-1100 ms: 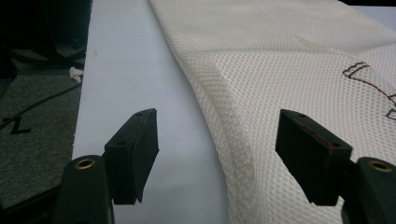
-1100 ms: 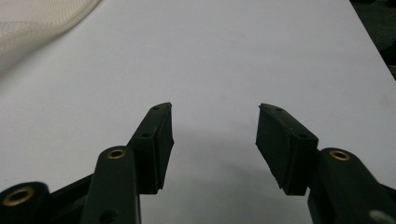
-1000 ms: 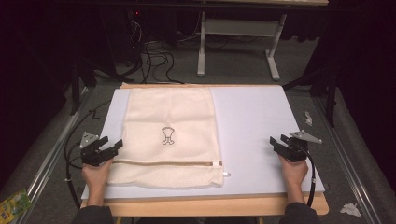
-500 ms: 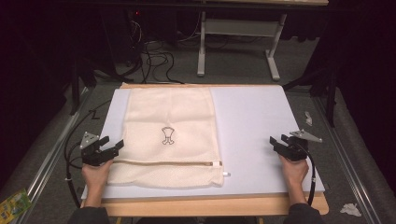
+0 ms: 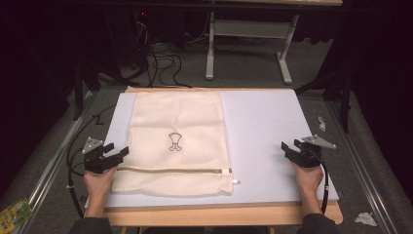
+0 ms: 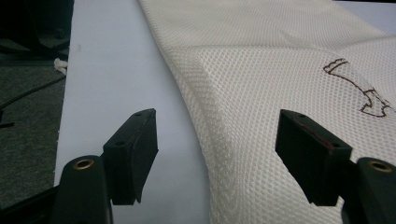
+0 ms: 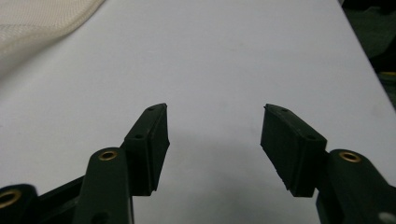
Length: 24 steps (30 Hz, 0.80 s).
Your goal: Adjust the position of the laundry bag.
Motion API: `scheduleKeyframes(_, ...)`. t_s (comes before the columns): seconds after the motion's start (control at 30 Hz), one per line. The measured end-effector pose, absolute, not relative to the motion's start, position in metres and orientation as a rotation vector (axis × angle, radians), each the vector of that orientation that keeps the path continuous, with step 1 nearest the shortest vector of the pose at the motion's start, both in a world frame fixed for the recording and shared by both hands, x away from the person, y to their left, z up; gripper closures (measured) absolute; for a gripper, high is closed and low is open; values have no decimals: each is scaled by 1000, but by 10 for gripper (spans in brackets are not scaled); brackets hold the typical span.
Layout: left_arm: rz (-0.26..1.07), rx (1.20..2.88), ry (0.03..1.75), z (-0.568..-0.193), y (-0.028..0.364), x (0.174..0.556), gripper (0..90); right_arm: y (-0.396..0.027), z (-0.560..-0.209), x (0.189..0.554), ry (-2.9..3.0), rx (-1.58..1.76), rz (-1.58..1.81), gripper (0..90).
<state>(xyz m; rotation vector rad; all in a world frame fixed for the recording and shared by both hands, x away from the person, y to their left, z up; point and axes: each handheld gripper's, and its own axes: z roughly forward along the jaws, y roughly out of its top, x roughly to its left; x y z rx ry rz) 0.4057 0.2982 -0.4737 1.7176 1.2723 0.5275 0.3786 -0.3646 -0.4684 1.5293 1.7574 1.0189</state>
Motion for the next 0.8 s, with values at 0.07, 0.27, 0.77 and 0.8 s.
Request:
scheduleKeyframes(0.07,515,1719,1276,-473,299,406,301,-364,-467,378,1763,1534,1040,440)
scheduleKeyframes(0.27,498,1744,1271,-472,298,405,291,-357,-465,377,1790,1536,1061,433)
scheduleKeyframes(0.77,439,1796,1276,-472,295,400,273,-325,-462,379,1921,1517,1109,449)
scheduleKeyframes(0.8,436,1797,1273,-472,295,400,273,-325,-462,379,1921,1517,1109,449)
